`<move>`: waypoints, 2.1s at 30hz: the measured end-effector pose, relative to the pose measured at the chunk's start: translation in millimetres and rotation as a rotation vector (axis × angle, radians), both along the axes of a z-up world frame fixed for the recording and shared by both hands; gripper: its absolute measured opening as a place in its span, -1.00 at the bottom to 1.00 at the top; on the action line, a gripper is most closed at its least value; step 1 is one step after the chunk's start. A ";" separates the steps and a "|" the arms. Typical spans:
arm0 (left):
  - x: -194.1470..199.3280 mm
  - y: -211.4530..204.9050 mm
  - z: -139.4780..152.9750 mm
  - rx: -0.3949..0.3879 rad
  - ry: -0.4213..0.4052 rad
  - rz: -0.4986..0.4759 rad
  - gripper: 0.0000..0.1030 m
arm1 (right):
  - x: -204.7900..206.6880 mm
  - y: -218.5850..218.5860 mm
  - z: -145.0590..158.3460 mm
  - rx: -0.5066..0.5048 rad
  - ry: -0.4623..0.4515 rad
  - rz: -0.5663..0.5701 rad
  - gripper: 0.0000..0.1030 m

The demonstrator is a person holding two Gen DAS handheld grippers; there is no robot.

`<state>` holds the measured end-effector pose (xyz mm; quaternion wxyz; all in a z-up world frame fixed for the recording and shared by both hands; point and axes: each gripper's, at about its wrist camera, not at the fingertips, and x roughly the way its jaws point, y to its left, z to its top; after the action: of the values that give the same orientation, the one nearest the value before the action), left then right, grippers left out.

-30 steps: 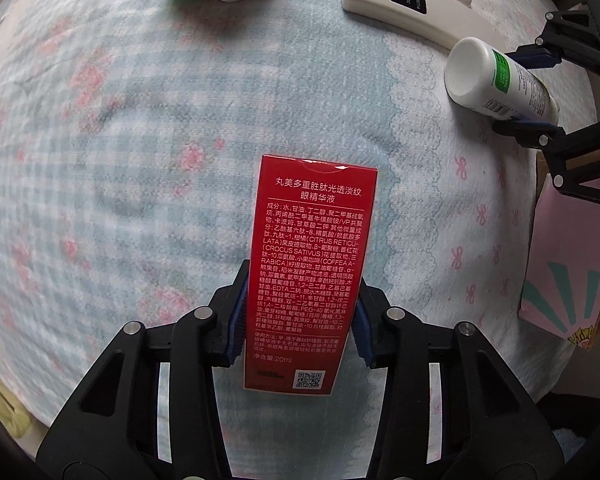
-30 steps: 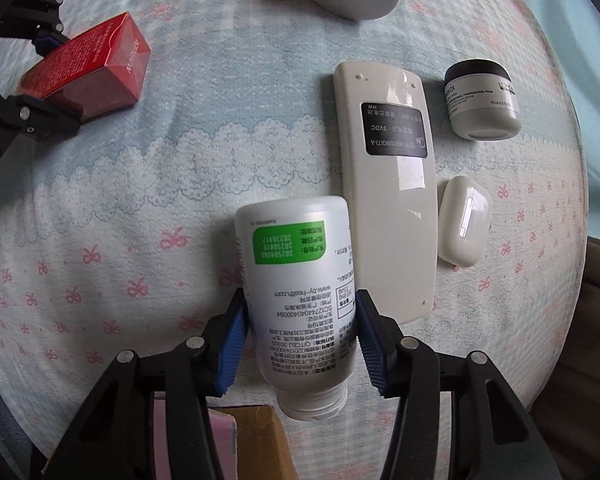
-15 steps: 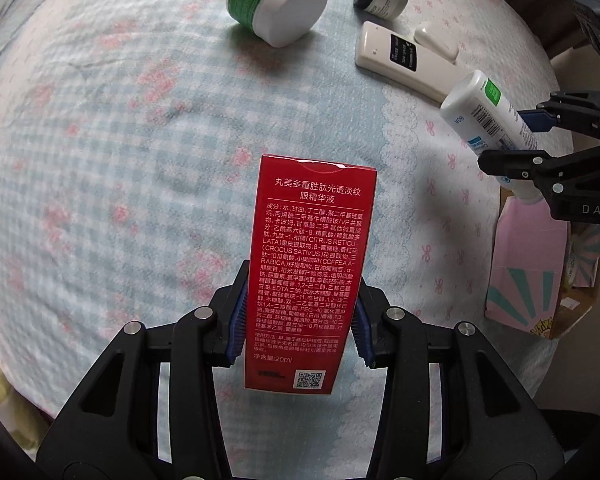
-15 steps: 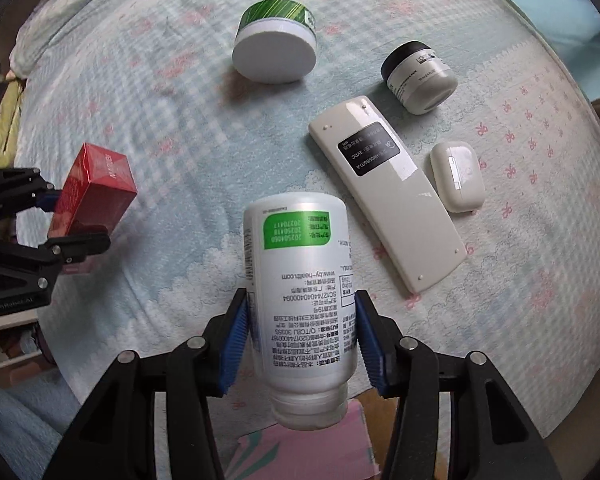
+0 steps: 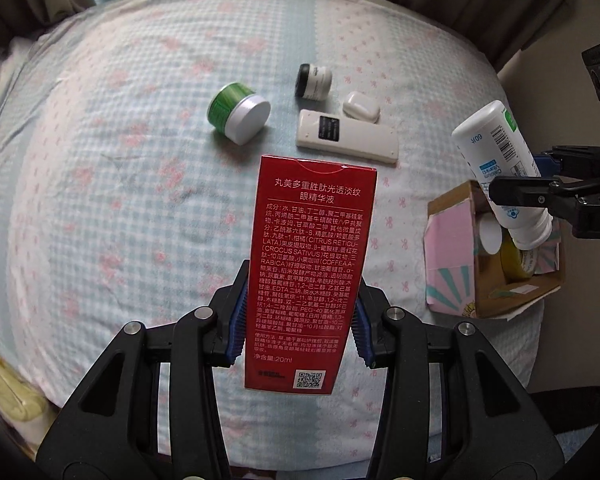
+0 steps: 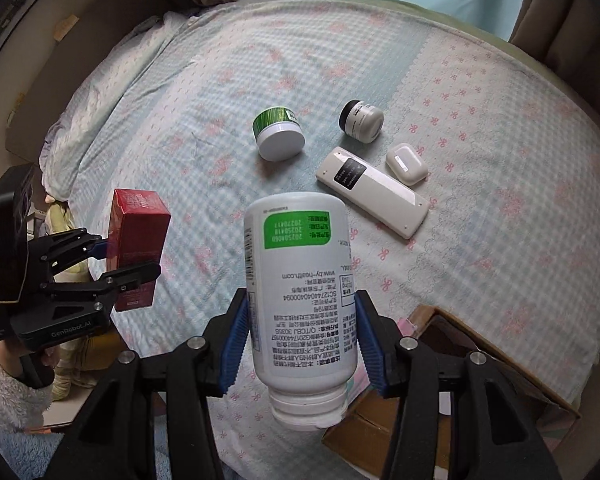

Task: Organize rigid objects
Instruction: 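Carry the red box and pill bottle into the cardboard box and release both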

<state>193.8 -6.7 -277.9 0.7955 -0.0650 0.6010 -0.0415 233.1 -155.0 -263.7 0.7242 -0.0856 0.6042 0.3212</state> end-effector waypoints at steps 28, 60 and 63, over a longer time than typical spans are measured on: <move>29.1 -311.2 5.8 -0.132 -0.010 -0.393 -0.24 | -56.6 -300.0 18.8 0.064 0.062 -0.534 -0.09; 22.2 -382.9 -108.7 0.130 0.096 -0.752 0.99 | -35.0 -366.8 -90.9 0.162 0.223 -1.134 1.00; 21.6 -366.3 -101.9 0.130 0.086 -0.708 0.99 | -43.8 -367.8 -75.8 0.111 0.148 -1.135 1.00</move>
<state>215.5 -373.0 -379.8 0.7084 0.1963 0.6205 -0.2732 189.4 -522.8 -339.5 0.7425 0.3128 0.5867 -0.0815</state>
